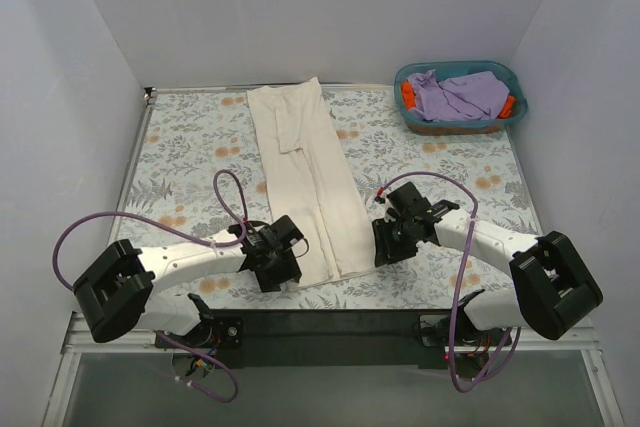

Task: Fold and stack the t-shirts
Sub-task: Fold the tshirt

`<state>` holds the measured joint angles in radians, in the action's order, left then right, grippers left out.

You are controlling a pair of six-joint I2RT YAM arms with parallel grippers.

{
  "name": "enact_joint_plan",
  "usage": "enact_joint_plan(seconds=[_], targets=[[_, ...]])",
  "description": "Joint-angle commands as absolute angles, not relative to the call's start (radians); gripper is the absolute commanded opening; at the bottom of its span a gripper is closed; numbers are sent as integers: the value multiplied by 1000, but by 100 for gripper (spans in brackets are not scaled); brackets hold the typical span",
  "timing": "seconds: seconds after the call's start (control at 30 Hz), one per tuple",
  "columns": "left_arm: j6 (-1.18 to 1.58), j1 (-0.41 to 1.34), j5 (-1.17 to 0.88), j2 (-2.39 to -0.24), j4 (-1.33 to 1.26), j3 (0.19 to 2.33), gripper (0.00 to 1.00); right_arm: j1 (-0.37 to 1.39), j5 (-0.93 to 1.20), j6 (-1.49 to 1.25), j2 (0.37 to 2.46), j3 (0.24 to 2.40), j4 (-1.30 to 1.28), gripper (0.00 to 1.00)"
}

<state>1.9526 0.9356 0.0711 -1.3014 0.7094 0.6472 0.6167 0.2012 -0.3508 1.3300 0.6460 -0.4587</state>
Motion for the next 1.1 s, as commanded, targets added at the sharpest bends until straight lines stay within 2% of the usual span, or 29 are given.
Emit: enact_joint_plan(seconds=[0.0, 0.13, 0.23, 0.67, 0.8, 0.83, 1.07], targets=[[1985, 969, 112, -1327, 742, 653, 47, 626, 164, -354, 1328, 638, -433, 42], [1985, 986, 112, -1358, 761, 655, 42, 638, 166, -356, 1353, 644, -433, 39], [1988, 996, 120, -1376, 776, 669, 41, 643, 169, -354, 1371, 644, -434, 36], [1988, 1009, 104, -1460, 753, 644, 38, 699, 45, -387, 1414, 638, -462, 36], [1976, 1014, 89, -1499, 744, 649, 34, 712, 28, -399, 1434, 627, -479, 33], [1971, 1014, 87, -1506, 742, 652, 30, 715, 28, -399, 1437, 623, -482, 33], [1947, 1025, 81, -1568, 756, 683, 19, 724, 28, -394, 1440, 626, -488, 20]])
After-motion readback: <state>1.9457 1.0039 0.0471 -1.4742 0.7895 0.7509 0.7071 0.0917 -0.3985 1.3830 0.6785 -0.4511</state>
